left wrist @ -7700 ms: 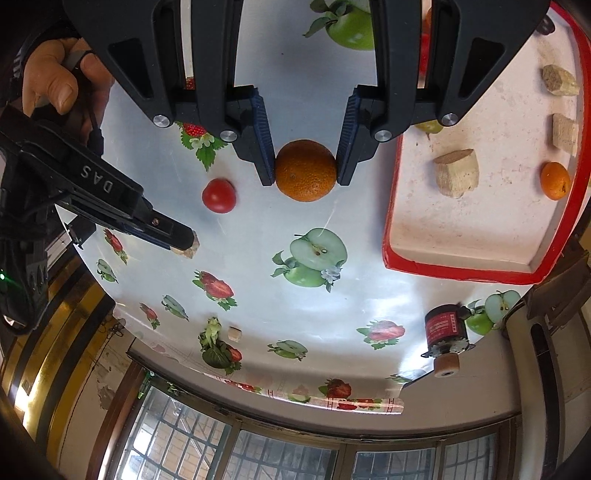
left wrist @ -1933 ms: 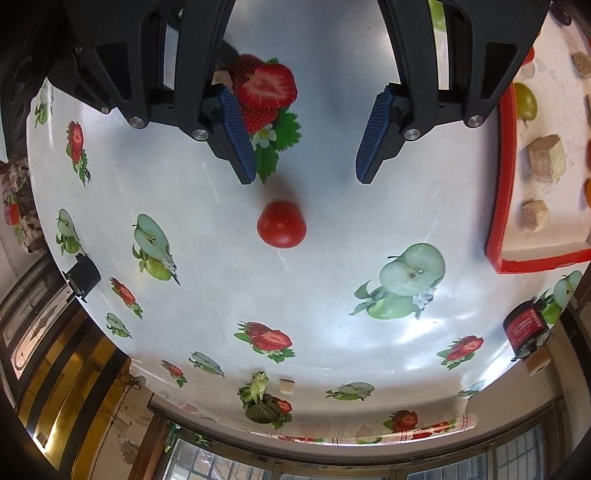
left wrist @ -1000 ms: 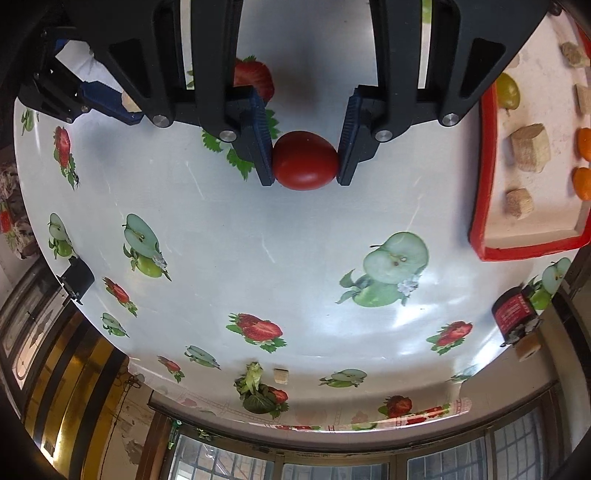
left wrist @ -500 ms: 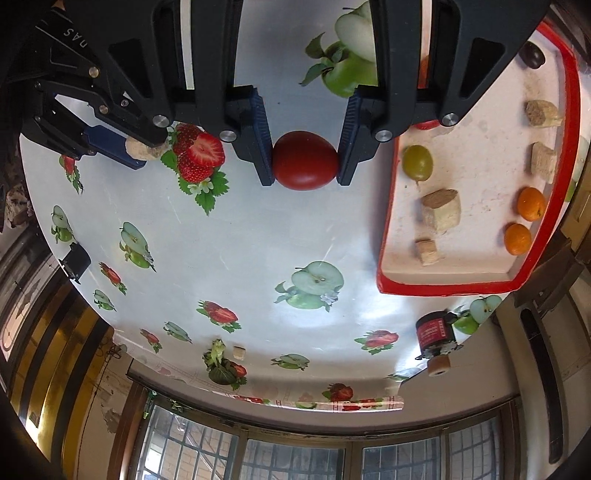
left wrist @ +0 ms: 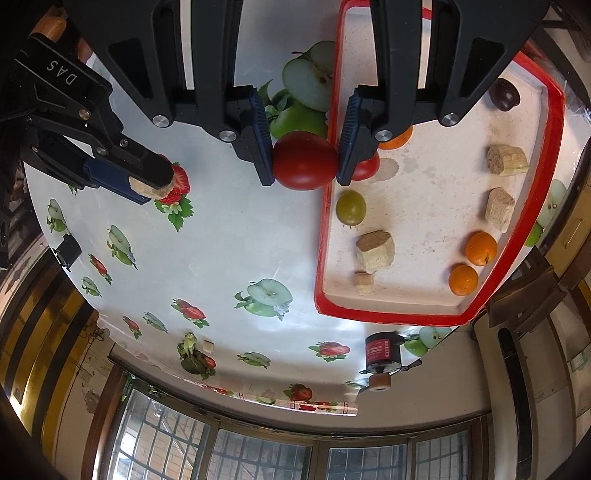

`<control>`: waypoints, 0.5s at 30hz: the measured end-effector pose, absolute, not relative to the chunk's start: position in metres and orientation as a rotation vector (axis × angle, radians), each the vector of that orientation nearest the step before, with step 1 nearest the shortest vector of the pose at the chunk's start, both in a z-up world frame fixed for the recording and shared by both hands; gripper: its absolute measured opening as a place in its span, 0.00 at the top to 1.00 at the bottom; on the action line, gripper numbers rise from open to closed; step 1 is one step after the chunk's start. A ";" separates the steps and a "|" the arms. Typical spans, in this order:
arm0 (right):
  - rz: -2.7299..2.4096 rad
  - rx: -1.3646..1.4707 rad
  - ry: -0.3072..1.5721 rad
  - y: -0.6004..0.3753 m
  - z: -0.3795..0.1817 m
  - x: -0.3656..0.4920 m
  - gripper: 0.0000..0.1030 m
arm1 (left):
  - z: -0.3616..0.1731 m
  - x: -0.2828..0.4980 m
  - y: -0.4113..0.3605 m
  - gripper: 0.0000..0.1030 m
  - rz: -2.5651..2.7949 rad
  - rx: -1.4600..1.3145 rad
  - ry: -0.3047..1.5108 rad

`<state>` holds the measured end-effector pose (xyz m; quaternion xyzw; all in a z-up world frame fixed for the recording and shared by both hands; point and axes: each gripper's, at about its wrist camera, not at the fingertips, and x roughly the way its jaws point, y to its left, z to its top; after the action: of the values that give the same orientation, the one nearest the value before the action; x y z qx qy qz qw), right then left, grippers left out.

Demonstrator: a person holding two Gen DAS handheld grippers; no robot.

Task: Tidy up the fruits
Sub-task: 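Carry the beige cube and tomato over the tray with both grippers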

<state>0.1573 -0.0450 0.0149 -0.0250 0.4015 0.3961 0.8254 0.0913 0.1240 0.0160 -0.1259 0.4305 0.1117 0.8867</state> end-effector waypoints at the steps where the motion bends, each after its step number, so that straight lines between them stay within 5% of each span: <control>1: 0.848 -0.055 0.853 -0.042 0.015 0.156 0.68 | 0.016 0.089 0.126 0.69 0.239 -0.264 0.894; 15: 0.930 -0.083 0.840 -0.002 0.021 0.141 0.68 | 0.013 0.060 0.162 0.69 0.325 -0.286 0.885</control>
<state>0.1407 -0.0021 0.0210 -0.0389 0.3928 0.4352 0.8092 0.0600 0.1625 0.0131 -0.1372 0.4247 0.1558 0.8812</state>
